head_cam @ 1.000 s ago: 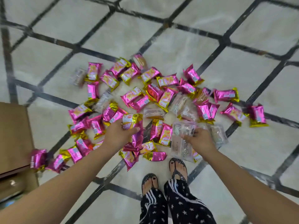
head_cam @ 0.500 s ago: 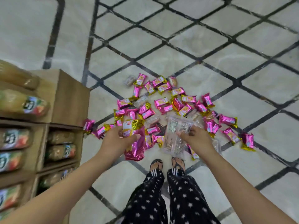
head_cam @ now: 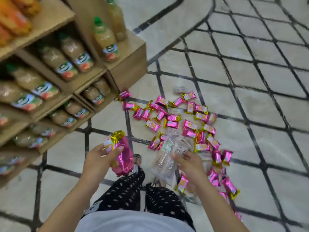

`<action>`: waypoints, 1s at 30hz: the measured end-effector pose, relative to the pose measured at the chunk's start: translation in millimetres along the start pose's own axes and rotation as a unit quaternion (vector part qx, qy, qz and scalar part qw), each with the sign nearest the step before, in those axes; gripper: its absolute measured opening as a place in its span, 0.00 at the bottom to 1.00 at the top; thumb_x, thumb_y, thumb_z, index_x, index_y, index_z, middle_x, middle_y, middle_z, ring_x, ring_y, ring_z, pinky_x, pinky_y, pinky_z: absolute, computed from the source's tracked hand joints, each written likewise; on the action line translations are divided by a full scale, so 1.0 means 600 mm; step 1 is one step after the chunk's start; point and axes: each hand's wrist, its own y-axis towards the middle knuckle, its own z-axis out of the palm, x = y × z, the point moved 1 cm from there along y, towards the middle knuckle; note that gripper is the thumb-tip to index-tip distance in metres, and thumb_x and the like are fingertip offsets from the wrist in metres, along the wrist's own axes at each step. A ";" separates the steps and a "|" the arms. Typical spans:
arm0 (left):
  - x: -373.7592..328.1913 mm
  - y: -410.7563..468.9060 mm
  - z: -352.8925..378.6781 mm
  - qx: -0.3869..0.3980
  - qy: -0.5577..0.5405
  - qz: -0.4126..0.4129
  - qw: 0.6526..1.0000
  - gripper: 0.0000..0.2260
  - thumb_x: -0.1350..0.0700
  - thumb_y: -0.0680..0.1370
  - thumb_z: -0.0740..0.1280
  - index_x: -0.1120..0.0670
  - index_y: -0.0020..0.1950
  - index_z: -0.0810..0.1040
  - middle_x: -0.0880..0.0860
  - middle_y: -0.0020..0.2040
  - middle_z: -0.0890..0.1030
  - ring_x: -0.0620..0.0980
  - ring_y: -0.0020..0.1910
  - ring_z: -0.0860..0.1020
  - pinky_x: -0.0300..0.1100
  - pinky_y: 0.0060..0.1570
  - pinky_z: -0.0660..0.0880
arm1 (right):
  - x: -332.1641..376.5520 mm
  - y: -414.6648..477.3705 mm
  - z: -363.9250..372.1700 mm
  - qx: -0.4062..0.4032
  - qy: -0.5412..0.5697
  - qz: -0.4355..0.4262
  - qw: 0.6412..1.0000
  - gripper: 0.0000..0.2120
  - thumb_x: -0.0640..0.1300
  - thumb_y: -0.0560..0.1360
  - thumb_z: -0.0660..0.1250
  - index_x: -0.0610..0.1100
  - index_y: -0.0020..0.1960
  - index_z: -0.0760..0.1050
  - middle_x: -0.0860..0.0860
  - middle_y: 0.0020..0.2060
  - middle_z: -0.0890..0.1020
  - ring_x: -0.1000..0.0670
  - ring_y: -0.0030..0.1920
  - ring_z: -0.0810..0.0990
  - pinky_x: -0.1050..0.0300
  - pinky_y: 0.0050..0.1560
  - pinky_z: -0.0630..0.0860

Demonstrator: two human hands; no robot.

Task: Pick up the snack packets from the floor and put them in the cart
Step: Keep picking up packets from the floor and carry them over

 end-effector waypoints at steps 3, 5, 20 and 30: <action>0.050 -0.037 -0.052 -0.063 -0.062 -0.039 0.995 0.10 0.53 0.70 0.78 0.52 0.47 0.82 0.52 0.39 0.85 0.52 0.36 0.83 0.53 0.49 0.80 | 0.007 0.005 0.042 0.059 -0.065 -0.005 0.996 0.09 0.42 0.73 0.74 0.43 0.42 0.73 0.50 0.40 0.79 0.51 0.43 0.79 0.51 0.48 0.77; 0.077 -0.061 -0.089 -0.111 -0.109 -0.044 0.987 0.08 0.55 0.70 0.78 0.51 0.46 0.81 0.50 0.39 0.85 0.45 0.31 0.82 0.44 0.40 0.81 | 0.019 0.000 0.089 0.095 -0.101 -0.018 0.990 0.12 0.43 0.72 0.75 0.43 0.50 0.74 0.51 0.44 0.80 0.51 0.45 0.79 0.52 0.50 0.76; 0.302 -0.184 -0.462 -0.323 -0.284 -0.071 0.900 0.11 0.54 0.70 0.78 0.45 0.46 0.78 0.46 0.44 0.81 0.43 0.42 0.81 0.40 0.40 0.75 | -0.033 -0.195 0.591 0.334 -0.297 -0.090 0.890 0.17 0.39 0.73 0.74 0.38 0.59 0.74 0.46 0.47 0.83 0.48 0.48 0.82 0.50 0.57 0.78; 0.532 -0.260 -0.728 -0.411 -0.319 -0.128 0.844 0.17 0.52 0.69 0.78 0.50 0.56 0.80 0.48 0.48 0.83 0.48 0.46 0.82 0.41 0.41 0.77 | -0.250 -0.374 0.919 0.456 -0.418 -0.086 0.781 0.09 0.39 0.74 0.73 0.36 0.52 0.80 0.42 0.46 0.86 0.45 0.47 0.85 0.47 0.54 0.81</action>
